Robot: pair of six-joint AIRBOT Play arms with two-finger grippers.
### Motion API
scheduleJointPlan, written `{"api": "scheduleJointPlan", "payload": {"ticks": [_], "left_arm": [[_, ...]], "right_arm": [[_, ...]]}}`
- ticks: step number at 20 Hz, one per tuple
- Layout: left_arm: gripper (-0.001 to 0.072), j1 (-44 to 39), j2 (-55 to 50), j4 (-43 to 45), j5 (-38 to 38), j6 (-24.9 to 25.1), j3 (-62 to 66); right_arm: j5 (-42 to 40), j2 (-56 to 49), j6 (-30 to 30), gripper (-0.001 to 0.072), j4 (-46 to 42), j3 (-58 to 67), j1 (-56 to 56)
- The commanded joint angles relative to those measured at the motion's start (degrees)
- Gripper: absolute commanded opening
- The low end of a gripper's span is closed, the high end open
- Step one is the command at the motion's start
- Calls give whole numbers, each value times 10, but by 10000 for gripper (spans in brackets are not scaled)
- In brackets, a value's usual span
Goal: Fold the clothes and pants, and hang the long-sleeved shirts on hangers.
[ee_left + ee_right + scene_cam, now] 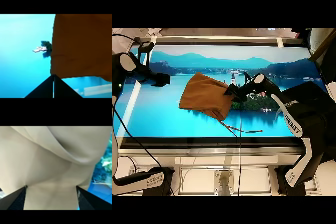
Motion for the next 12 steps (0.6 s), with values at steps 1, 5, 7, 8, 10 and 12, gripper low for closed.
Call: {"api": "scheduleJointPlan", "payload": {"ticks": [1, 5, 7, 8, 10, 12], "left_arm": [[9, 0, 0, 0, -18, 0, 0], [10, 0, 0, 0, -27, 0, 0], [9, 0, 0, 0, -27, -1, 0], [9, 0, 0, 0, -27, -4, 0], [10, 0, 0, 0, -27, -20, 0], [10, 0, 0, 0, -28, -20, 0]], "right_arm": [[15, -8, -42, 702, 8, -10, -5], [94, -7, -71, 701, -1, -10, -43], [116, -7, -86, 701, -4, -11, -54], [109, -7, -89, 701, -5, -12, -53], [68, -7, -97, 701, -2, -23, -45], [29, -7, -97, 699, 2, -45, -38]]}}
